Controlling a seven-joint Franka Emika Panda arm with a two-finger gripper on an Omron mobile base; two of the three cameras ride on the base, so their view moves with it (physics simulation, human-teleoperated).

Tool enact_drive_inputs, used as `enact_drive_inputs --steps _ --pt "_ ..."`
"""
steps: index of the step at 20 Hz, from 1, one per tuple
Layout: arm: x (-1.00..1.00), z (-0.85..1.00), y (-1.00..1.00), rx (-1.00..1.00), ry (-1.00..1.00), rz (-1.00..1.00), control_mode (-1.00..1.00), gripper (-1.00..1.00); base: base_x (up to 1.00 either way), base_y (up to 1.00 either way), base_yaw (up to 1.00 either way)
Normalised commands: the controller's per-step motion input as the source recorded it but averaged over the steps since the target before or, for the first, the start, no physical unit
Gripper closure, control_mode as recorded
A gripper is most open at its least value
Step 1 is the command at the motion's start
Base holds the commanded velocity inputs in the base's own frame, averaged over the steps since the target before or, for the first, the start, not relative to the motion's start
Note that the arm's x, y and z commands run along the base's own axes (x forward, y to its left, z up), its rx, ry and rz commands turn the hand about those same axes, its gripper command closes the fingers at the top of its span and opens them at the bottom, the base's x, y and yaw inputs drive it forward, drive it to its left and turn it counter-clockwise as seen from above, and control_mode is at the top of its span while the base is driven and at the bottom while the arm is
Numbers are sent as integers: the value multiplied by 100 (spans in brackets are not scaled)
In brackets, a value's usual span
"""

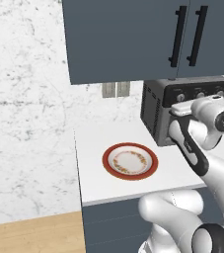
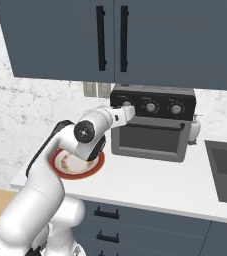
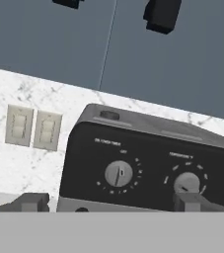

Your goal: Pick up the kebab skewer and baguette bread, and place them inside the toaster oven. Close the toaster oven door and start by setting the timer.

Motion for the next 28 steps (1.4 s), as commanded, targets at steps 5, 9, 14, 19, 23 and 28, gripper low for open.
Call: enact_drive_inputs --steps 5,9,14,19,23,28 --pt "17 -37 0 0 -10 0 -100 -100 0 0 0" --pt "28 -31 0 4 -6 0 -100 -100 0 0 0" --pt "32 -13 -5 7 -7 0 -100 -100 0 0 0" --pt "14 4 -21 4 0 0 -100 -100 0 0 0" --pt "1 0 -25 0 0 0 -100 -100 0 0 0" --pt "6 4 -6 0 -1 0 -100 -100 0 0 0"
